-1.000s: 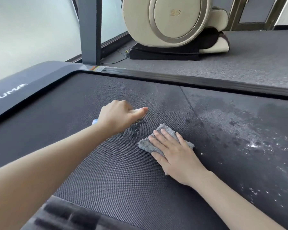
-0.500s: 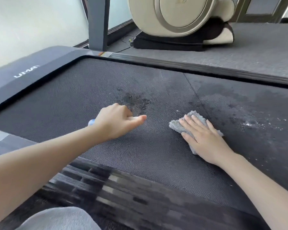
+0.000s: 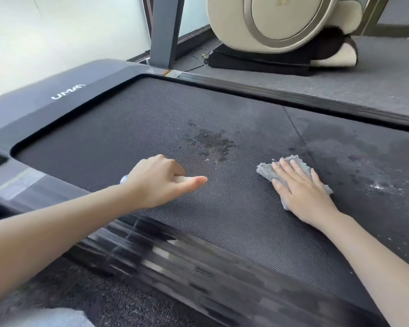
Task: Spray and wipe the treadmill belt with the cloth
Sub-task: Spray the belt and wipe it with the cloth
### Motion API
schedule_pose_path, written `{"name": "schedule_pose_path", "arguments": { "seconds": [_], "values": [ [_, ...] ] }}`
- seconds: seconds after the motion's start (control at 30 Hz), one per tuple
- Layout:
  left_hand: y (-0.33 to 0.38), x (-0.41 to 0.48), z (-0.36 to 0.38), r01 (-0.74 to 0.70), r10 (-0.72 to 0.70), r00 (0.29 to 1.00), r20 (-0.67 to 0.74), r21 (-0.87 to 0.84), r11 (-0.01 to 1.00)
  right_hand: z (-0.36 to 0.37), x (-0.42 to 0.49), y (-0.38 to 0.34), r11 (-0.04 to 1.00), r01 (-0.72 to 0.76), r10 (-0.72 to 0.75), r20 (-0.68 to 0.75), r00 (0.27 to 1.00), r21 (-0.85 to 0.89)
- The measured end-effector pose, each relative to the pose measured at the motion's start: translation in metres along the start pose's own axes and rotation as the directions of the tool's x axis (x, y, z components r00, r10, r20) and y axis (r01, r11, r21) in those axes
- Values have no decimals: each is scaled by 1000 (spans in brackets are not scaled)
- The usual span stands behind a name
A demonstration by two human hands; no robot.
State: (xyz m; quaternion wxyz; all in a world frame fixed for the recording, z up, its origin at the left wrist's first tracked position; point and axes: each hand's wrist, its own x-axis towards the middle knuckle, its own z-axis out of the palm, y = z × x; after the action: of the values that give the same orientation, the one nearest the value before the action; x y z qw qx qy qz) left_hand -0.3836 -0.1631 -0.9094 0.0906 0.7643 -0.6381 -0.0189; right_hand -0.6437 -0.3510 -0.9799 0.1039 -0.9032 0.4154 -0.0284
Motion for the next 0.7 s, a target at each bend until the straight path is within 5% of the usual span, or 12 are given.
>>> {"name": "schedule_pose_path", "arguments": {
  "seconds": [0.1, 0.2, 0.33, 0.5, 0.6, 0.7],
  "values": [
    [-15, -2, -10, 40, -40, 998, -39, -18, 999, 1, 24, -18, 1000, -9, 9, -6, 1000, -3],
    [-32, 0, -21, 84, -89, 992, -87, -61, 995, 6, 39, -63, 978, 207, -207, 22, 978, -2],
    [-57, 3, -34, 160, -170, 973, -158, -76, 984, 16, 23, -147, 762, 644, -648, 100, 755, 73],
    [-80, 15, -41, 210, -228, 949, -219, -104, 972, 29, 40, -212, 519, 854, -852, 95, 515, 26],
    [-86, 28, -42, 212, -239, 941, -238, -135, 968, 31, 70, -216, 498, 867, -860, 126, 495, -8],
    [-88, 42, -41, 218, -256, 933, -254, -169, 961, 28, 117, -210, 595, 802, -794, 118, 596, -42]
  ]
}}
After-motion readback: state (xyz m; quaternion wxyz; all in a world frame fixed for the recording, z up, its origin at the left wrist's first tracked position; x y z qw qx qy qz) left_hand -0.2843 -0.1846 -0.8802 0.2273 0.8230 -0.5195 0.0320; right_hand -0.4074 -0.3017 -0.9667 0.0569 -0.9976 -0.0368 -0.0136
